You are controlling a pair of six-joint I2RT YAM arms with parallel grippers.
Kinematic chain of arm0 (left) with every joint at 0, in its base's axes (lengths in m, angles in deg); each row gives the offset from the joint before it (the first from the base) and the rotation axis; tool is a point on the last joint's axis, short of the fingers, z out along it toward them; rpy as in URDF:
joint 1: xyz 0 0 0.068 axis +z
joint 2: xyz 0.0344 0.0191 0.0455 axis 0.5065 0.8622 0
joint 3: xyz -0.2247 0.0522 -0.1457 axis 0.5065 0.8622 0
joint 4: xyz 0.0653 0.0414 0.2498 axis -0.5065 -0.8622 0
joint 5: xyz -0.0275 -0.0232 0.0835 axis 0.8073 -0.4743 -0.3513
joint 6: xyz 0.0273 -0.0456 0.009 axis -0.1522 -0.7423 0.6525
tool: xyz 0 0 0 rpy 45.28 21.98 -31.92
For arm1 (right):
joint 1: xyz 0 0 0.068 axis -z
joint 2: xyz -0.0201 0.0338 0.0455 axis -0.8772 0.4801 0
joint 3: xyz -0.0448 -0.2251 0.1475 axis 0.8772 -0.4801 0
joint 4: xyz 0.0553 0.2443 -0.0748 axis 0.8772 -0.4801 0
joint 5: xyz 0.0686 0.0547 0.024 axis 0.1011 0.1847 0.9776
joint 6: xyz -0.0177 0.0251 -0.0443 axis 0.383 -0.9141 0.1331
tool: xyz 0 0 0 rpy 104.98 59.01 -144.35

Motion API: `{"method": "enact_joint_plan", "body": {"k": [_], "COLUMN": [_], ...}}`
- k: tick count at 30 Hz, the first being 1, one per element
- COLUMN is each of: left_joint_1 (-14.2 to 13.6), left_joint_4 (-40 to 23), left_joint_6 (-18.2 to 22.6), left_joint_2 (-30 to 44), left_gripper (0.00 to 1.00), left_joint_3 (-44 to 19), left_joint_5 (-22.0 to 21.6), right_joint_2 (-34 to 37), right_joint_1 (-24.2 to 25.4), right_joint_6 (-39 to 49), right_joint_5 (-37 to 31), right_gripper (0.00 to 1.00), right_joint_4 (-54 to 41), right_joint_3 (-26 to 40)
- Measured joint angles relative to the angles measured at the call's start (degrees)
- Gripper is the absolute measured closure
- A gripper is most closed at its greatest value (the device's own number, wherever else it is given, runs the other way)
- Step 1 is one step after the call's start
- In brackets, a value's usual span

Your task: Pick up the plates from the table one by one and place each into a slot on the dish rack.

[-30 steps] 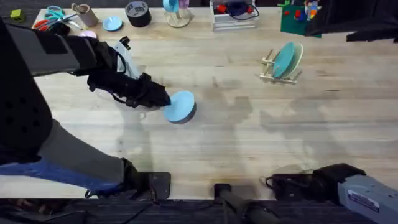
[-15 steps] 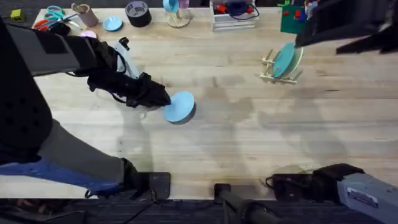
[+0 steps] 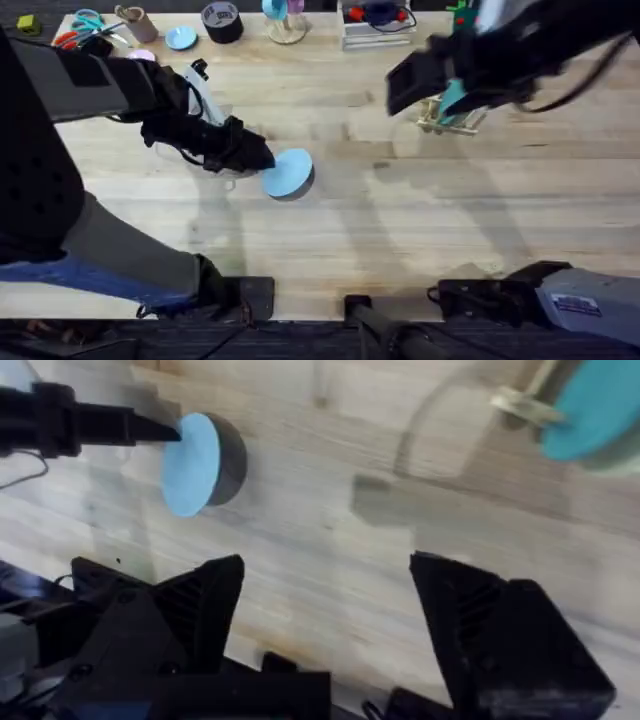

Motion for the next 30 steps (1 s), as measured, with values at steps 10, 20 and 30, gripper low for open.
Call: {"method": "enact_joint_plan", "body": {"k": [10,20,30], "left_joint_1": [-0.02,-0.02,-0.02], "left_joint_4": [0.19,0.20,0.22], "left_joint_6": [0.00,0.00,-0.02], "left_joint_2": [0.00,0.00,0.00], "left_gripper": [0.959,0.960,0.959], "left_joint_3": [0.00,0.00,0.00], "left_joint_5": [0.07,0.08,0.07], "right_joint_2": [3.40,5.34,11.78], "right_joint_1": [-1.36,-7.53,-15.32], "right_joint_6": [-5.37,-15.01,-30.44], "right_joint_5": [11.61,13.80,13.92], "right_gripper": [0.007,0.008,0.007], "right_joint_4": [19.72,29.85,37.06], "right_joint_3": [-15.23,-20.09,-20.16]}}
